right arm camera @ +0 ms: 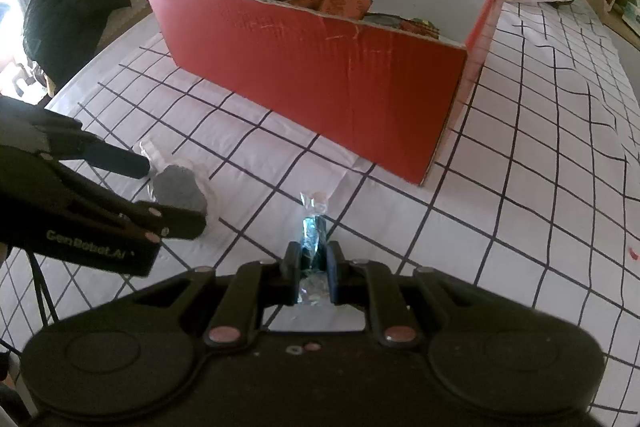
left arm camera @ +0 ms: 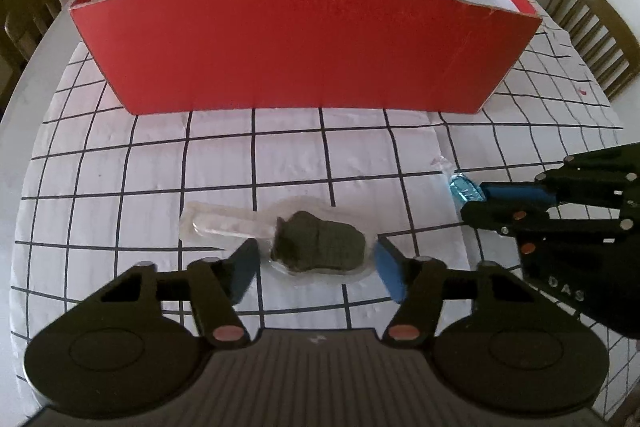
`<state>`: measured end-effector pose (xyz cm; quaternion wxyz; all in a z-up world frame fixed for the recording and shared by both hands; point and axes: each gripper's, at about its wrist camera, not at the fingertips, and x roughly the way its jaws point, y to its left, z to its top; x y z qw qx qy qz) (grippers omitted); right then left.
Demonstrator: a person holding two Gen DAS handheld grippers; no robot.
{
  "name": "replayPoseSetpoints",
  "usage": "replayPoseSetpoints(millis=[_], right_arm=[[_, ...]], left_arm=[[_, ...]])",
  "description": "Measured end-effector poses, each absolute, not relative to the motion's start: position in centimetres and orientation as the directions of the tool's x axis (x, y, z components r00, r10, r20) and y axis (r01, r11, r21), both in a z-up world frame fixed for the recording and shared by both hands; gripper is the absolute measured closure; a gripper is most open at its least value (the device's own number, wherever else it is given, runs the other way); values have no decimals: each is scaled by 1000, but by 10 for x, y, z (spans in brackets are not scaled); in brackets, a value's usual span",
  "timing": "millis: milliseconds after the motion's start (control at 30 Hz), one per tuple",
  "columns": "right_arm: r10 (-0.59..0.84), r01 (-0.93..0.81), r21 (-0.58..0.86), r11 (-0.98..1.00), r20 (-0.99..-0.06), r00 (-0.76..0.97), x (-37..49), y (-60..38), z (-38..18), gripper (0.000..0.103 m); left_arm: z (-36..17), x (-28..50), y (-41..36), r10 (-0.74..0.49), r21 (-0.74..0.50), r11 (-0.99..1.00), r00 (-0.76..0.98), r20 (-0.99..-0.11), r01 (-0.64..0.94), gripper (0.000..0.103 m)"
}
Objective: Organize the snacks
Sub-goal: 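Grasp the dark lollipop with left tool while right tool grasps the blue candy, then lift the lollipop and blue candy and carry both over the red box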
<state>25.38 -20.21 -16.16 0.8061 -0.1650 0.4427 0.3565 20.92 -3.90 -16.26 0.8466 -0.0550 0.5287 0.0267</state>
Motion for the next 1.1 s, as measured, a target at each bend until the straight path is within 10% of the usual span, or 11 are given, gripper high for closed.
replayPoseSetpoints(millis=[1100], right_arm=[[490,-590,198,783,-780,389,179,-197,-124,91]], left_arm=[[-126,133,13,-133,-236,961,513,-848,-142,48]])
